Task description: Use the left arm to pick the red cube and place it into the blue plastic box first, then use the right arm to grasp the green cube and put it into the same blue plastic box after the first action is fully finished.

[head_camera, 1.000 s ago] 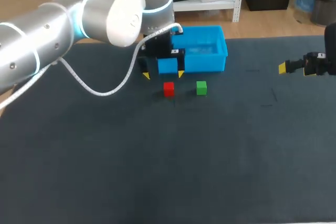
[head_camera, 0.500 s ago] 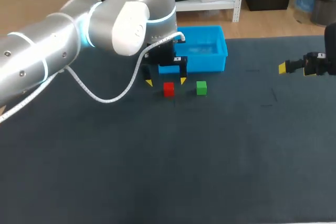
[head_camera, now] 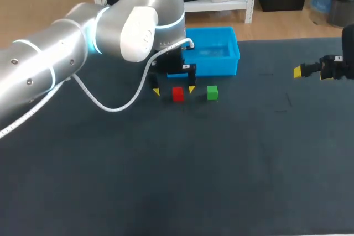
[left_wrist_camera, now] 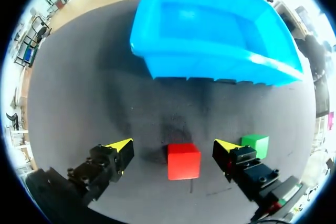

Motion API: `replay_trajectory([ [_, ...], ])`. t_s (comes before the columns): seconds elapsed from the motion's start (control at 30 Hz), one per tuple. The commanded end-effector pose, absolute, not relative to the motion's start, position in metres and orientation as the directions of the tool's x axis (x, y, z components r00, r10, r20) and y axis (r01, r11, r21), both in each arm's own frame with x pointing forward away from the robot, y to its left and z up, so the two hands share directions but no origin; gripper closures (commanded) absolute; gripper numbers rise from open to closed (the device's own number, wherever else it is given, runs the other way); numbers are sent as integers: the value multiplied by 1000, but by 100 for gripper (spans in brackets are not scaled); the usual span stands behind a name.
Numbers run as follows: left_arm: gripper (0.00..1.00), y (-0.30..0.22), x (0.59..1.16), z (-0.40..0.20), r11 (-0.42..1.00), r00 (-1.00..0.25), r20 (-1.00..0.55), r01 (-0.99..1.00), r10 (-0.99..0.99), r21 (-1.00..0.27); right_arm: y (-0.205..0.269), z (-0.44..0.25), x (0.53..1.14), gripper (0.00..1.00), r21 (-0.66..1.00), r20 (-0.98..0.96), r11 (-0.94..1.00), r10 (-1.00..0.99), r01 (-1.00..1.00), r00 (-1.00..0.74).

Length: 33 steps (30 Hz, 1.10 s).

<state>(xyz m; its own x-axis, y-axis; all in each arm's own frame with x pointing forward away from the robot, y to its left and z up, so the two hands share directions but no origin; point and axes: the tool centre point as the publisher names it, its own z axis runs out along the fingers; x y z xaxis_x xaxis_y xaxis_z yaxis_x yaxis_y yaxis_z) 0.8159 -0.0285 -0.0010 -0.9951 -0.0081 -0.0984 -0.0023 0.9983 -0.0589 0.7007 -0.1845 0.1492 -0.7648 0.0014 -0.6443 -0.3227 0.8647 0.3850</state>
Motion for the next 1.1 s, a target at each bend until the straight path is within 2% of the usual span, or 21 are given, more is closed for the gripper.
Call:
replay_trajectory([
  [0.03, 0, -29, 821, -3, 998, -996, -87, -6, -11, -57, -185, 149, 701, 0, 385, -644, 864, 0, -323, -765],
  [0.3, 0, -30, 821, -5, 999, -996, -88, -12, -17, -53, -185, 149, 701, 0, 385, -644, 864, 0, -323, -765],
  [0.33, 16, -30, 821, -5, 999, -996, -89, -12, -17, -53, -185, 149, 701, 0, 385, -644, 864, 0, -323, -765],
  [0.37, 38, -30, 821, -5, 999, -996, -90, -13, -18, -53, -185, 149, 701, 0, 385, -644, 864, 0, -323, -765],
  [0.4, 53, -31, 821, -6, 998, -996, -90, -15, -20, -53, -185, 149, 701, 0, 385, -644, 864, 0, -323, -765],
  [0.43, 64, -32, 821, -6, 999, -996, -90, -16, -21, -52, -185, 149, 701, 0, 385, -644, 864, 0, -323, -765],
  [0.47, 81, -32, 820, -7, 999, -996, -91, -17, -21, -51, -185, 149, 701, 0, 385, -644, 864, 0, -323, -765],
  [0.53, 99, -33, 820, -8, 999, -996, -92, -17, -22, -49, -185, 149, 701, 0, 385, -644, 864, 0, -323, -765],
  [1.1, 100, -37, 821, -5, 999, -994, -111, 8, 3, -46, -185, 149, 701, 0, 385, -644, 864, 0, -323, -765],
])
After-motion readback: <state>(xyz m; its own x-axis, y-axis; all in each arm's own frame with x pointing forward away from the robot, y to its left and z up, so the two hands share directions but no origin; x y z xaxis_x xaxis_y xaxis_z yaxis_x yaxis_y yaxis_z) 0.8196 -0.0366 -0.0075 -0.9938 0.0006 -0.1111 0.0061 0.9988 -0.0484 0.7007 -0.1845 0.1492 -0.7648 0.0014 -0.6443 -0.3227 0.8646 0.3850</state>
